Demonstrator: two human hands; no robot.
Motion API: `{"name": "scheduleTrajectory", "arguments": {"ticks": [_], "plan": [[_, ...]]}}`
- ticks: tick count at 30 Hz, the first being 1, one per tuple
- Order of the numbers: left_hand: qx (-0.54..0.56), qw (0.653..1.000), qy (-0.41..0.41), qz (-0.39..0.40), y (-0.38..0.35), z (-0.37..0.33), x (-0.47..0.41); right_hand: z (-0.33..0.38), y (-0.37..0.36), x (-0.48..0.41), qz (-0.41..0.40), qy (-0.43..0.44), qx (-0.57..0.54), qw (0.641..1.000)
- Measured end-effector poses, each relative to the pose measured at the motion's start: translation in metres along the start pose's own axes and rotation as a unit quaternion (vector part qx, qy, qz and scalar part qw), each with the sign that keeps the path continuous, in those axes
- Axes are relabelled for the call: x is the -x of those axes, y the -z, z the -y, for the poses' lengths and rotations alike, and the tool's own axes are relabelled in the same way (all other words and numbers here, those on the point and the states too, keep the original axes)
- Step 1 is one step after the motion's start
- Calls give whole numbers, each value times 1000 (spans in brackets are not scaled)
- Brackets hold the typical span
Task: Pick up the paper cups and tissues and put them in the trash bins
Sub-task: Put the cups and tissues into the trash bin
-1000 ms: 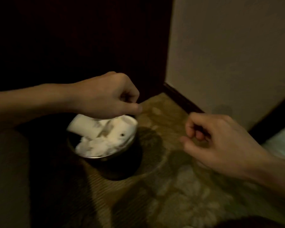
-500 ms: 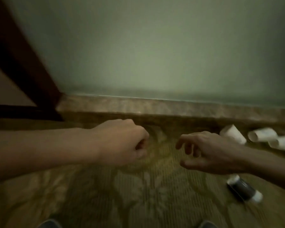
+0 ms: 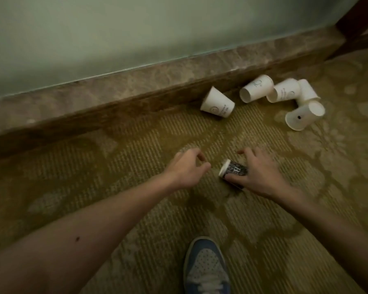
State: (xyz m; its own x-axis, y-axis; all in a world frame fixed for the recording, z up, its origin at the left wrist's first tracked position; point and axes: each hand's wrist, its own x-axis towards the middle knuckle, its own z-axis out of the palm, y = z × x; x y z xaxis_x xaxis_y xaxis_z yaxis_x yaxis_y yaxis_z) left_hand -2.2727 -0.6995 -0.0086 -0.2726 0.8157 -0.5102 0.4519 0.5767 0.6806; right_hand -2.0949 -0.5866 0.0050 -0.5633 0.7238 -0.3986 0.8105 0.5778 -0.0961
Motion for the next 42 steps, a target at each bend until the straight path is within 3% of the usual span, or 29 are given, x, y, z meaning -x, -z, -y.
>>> {"name": "scheduleTrajectory", "arguments": {"ticks": [5,8,11,14,17,20,22,26,29,36,42], "plan": [[148,988,53,-10,-49,-3,-26,-17,-22,-9,60,20,-77,995],[246,964,97,-16,-66,-4,-32,-20,-29,-10,46,24,-157,986],[382,916,125,-24,-75,-10,-32,-16,-25,-9,36,-1,-295,955],[467,876,119,-28,-73,-20,-34,-5,-20,-11,44,38,-372,926],[500,854,122,-73,-66,-22,-40,6,-13,-18,92,62,-451,885],[492,855,116,-114,-56,-14,-44,6,-1,-34,174,75,-497,847],[480,860,115,-128,-49,-10,-47,5,10,-51,175,81,-476,858],[445,875,119,-149,-39,-8,-55,-3,29,-102,-27,27,-342,939],[433,881,105,-160,-35,-8,-60,-4,34,-136,-95,37,-230,968],[423,895,95,-108,-16,-14,-67,-2,22,-168,-7,38,-246,968],[412,899,82,-127,-4,-15,-77,-14,9,-145,33,66,-309,948]]}}
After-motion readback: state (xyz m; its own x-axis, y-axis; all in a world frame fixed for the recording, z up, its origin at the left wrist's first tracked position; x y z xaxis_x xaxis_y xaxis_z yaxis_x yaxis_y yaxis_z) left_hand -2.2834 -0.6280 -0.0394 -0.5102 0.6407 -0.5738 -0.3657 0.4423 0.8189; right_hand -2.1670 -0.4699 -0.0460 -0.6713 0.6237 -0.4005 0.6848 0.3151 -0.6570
